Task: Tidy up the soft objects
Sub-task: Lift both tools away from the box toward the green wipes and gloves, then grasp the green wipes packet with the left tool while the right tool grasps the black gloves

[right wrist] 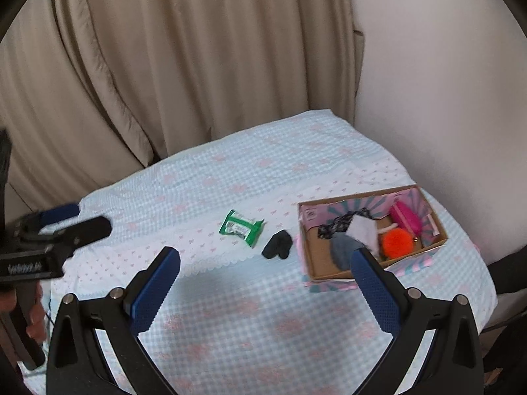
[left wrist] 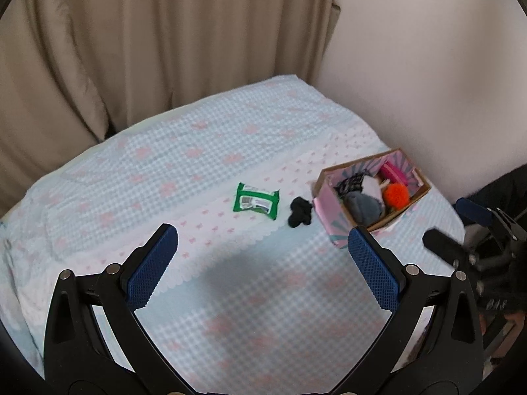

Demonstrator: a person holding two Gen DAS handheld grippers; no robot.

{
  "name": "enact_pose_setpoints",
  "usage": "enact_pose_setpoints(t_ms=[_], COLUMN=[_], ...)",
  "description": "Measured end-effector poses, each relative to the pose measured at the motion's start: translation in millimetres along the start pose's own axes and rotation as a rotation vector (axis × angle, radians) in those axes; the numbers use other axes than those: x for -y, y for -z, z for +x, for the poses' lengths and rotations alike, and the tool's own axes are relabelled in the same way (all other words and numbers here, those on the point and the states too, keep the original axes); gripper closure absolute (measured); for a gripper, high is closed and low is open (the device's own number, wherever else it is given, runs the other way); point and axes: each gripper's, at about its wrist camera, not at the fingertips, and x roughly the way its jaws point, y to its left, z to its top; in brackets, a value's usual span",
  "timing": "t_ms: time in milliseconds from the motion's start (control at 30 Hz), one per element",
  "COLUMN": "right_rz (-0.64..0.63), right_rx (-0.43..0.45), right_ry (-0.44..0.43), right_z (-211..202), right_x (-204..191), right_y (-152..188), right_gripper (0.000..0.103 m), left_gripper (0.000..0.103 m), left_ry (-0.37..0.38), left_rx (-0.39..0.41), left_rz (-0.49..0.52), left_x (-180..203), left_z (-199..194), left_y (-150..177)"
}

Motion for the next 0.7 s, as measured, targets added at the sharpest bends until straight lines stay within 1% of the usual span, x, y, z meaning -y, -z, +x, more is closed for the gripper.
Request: enact_pose_setpoints(t_ms=[167,267,333,367,433,533,633,700], right_rz=[-0.06,-0.084,-0.094,-0.093,-0.096,-0.104,-0.153,-0.156], right_rx=[-0.025,-0.039,-0.061,-0.074,-0.078,-0.093,-0.06,-0.047], right_ry=[-0.006,-0.016,-0.011,-0.002,0.007,0.05,0.145,0.161], right_z=[52,84,113,127,150,190,226,251], right_x=[-22,-30,-35,-36,-38,-37,-35,-29], right_y=[13,21,29,33,41,54,65,70], right_gripper=[0.0,0.0,0.0,0.0,0.004,0.006,0.006,0.006], left_gripper=[0.0,0.0,0.0,0.0,0.001,0.001,0.001,0.001], left_ry=[0.034,0.054,0.078,0.092,0.086,0.087,0.104,0.1], left_rx=[-0.04,-0.083,-0.114,-0.136,-0.16,-0.177,-0.187,-0.185], left_rz=[0.087,0.164,0.205,0.251,0.337,0.454,0.565,0.651], left_x=[-8,-12,-14,-14,-13,-12,-8,-3], left_z=[61,112,143,166,199,243,281,305], left_y=[-7,-10,-8,-6,0,6,8,8])
